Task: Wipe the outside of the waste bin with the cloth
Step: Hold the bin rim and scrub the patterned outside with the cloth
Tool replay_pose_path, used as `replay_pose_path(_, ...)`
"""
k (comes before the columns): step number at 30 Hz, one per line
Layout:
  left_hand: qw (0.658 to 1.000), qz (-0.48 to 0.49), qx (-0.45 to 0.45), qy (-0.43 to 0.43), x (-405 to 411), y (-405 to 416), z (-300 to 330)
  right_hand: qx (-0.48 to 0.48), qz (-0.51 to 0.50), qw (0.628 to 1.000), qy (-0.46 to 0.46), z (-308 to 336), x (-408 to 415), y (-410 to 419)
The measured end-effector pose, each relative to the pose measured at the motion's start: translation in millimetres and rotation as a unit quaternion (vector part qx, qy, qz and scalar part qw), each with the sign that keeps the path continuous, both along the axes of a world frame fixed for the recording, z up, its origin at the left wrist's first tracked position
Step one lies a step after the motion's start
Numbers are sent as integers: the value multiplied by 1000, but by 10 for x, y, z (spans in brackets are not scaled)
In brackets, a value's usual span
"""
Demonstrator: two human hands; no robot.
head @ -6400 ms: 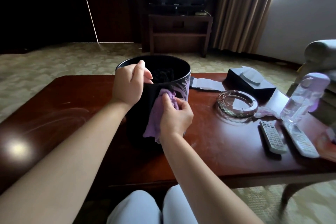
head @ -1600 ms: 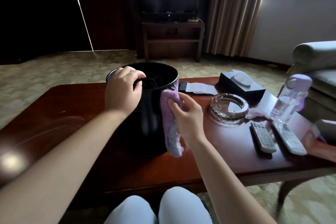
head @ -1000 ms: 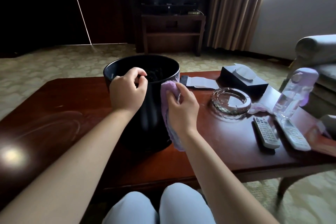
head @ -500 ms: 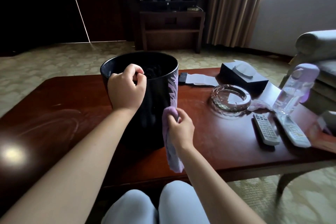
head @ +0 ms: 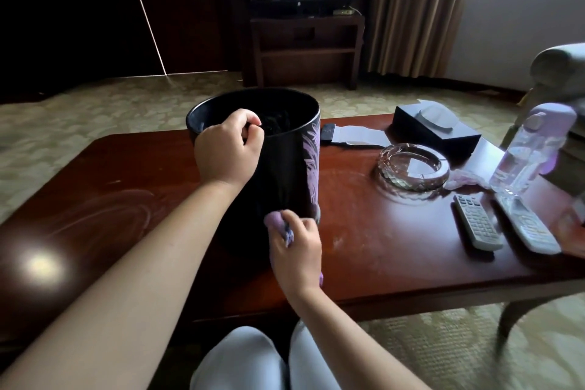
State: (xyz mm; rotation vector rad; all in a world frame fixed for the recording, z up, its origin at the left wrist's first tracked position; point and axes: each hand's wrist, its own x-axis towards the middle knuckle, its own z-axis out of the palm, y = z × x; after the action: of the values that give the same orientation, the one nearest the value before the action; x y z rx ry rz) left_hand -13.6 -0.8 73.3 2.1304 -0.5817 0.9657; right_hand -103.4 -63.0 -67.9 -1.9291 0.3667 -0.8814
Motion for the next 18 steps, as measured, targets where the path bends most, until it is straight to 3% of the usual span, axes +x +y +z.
replay_pose_path(4, 1000, -10, 1, 0, 7, 3, -3, -35, -81, 991, -104, 267, 174, -48)
replay_pose_path(7, 1000, -10, -8, 13, 2, 1, 4, -15, -56, 998, -16, 62, 130, -172)
replay_pose_path(10, 999, -8, -18, 27, -13, -22, -1, 91, -47, 988, 115, -213, 37, -393)
replay_pose_path(15, 999, 9, -21, 32, -33, -74, -4, 223, -67, 971, 57, -76, 118, -541)
replay_pose_path(18, 999, 5, -16, 31, -82, -111, 7, 398, -73, 914, 33, -32, 149, -568)
